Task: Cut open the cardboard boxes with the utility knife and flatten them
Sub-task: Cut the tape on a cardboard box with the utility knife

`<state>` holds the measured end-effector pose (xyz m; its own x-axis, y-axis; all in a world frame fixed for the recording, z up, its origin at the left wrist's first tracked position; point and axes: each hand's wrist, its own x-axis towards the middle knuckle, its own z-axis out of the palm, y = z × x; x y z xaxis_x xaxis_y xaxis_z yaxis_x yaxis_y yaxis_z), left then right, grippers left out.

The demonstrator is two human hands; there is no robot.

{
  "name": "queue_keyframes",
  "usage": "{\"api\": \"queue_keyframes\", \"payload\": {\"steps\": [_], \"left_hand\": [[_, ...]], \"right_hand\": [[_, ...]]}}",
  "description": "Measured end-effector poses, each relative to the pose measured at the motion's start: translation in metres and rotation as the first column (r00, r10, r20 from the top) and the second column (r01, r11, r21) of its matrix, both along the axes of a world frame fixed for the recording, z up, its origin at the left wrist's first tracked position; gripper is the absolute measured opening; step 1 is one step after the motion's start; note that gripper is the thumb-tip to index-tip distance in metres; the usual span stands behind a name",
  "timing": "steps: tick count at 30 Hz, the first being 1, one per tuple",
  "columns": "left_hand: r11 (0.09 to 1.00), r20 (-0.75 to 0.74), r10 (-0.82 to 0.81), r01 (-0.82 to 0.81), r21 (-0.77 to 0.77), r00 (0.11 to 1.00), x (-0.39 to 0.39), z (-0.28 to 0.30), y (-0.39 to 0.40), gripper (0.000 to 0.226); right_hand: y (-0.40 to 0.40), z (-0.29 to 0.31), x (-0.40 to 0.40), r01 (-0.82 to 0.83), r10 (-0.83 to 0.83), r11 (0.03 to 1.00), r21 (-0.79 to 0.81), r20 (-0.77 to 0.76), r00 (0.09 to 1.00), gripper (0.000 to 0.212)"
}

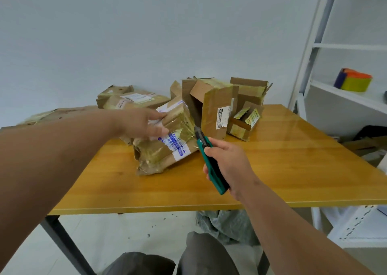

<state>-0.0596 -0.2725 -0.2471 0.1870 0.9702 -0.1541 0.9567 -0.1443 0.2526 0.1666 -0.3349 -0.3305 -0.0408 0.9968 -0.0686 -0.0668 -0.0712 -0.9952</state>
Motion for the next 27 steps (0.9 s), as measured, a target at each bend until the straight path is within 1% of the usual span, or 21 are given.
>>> {"api": "queue_keyframes", "payload": {"steps": [1, 3, 5, 7, 9, 12, 15, 17, 20, 21, 22, 24, 25, 27], "left_hand": [[1.0, 0.056, 0.01, -0.009, -0.022, 0.998, 0.001, -0.006, -0.002, 0.077], [1.0, 0.069, 0.002, -0.002, -0.003, 0.998, 0.005, -0.017, -0.001, 0.066], [0.998, 0.001, -0.013, 0.013, 0.065, 1.0, 0.008, -0.019, 0.001, 0.064], [0.995, -0.067, -0.014, 0.021, 0.101, 0.998, 0.01, -0.015, 0.002, 0.068], [0.994, -0.113, -0.009, 0.022, 0.112, 0.994, 0.015, -0.01, 0.007, 0.07], [0.99, -0.183, -0.031, 0.055, 0.127, 0.983, 0.028, -0.003, 0.01, 0.06], [0.99, -0.194, -0.02, 0.047, 0.131, 0.981, 0.035, 0.008, 0.008, 0.061], [0.984, -0.239, 0.026, 0.017, 0.175, 0.971, 0.039, 0.018, 0.006, 0.066], [0.954, -0.227, 0.2, -0.137, 0.266, 0.953, 0.043, 0.039, 0.004, 0.079], [0.945, -0.238, 0.234, -0.163, 0.283, 0.943, 0.042, 0.044, 0.003, 0.08], [0.942, -0.258, 0.248, -0.17, 0.29, 0.934, 0.04, 0.047, 0.003, 0.08], [0.947, -0.303, 0.242, -0.157, 0.279, 0.922, 0.036, 0.048, 0.002, 0.081], [0.95, -0.314, 0.234, -0.149, 0.273, 0.92, 0.033, 0.046, 0.002, 0.081], [0.96, -0.314, 0.22, -0.148, 0.238, 0.924, 0.028, 0.041, 0.002, 0.084]], "right_hand": [[-0.001, -0.002, 0.0, -0.012, 0.012, 1.0, 0.0, 0.018, 1.0, 0.042], [-0.003, -0.006, 0.0, -0.026, 0.025, 1.0, 0.013, 0.053, 0.998, 0.044], [-0.006, -0.01, 0.004, -0.03, 0.029, 0.999, 0.027, 0.067, 0.997, 0.044], [-0.007, -0.012, 0.009, -0.031, 0.029, 0.999, 0.032, 0.064, 0.997, 0.045], [-0.009, -0.016, 0.012, -0.028, 0.027, 0.999, 0.022, 0.051, 0.998, 0.044], [-0.014, -0.024, 0.017, -0.028, 0.028, 1.0, -0.006, -0.011, 1.0, 0.045], [-0.018, -0.028, 0.026, -0.031, 0.032, 0.999, 0.006, -0.022, 0.999, 0.045], [-0.02, -0.028, 0.029, -0.031, 0.03, 0.998, 0.051, 0.004, 1.0, 0.046], [-0.018, -0.029, 0.026, 0.059, -0.07, 0.981, 0.185, 0.057, 0.996, 0.047], [-0.016, -0.029, 0.023, 0.089, -0.115, 0.965, 0.248, 0.091, 0.989, 0.048], [-0.014, -0.029, 0.019, 0.097, -0.155, 0.943, 0.319, 0.159, 0.975, 0.05], [-0.008, -0.029, 0.011, 0.049, -0.219, 0.898, 0.437, 0.348, 0.912, 0.052], [-0.005, -0.029, 0.006, 0.021, -0.242, 0.882, 0.47, 0.415, 0.877, 0.052], [0.002, -0.03, -0.001, -0.01, -0.282, 0.856, 0.516, 0.484, 0.828, 0.052]]}}
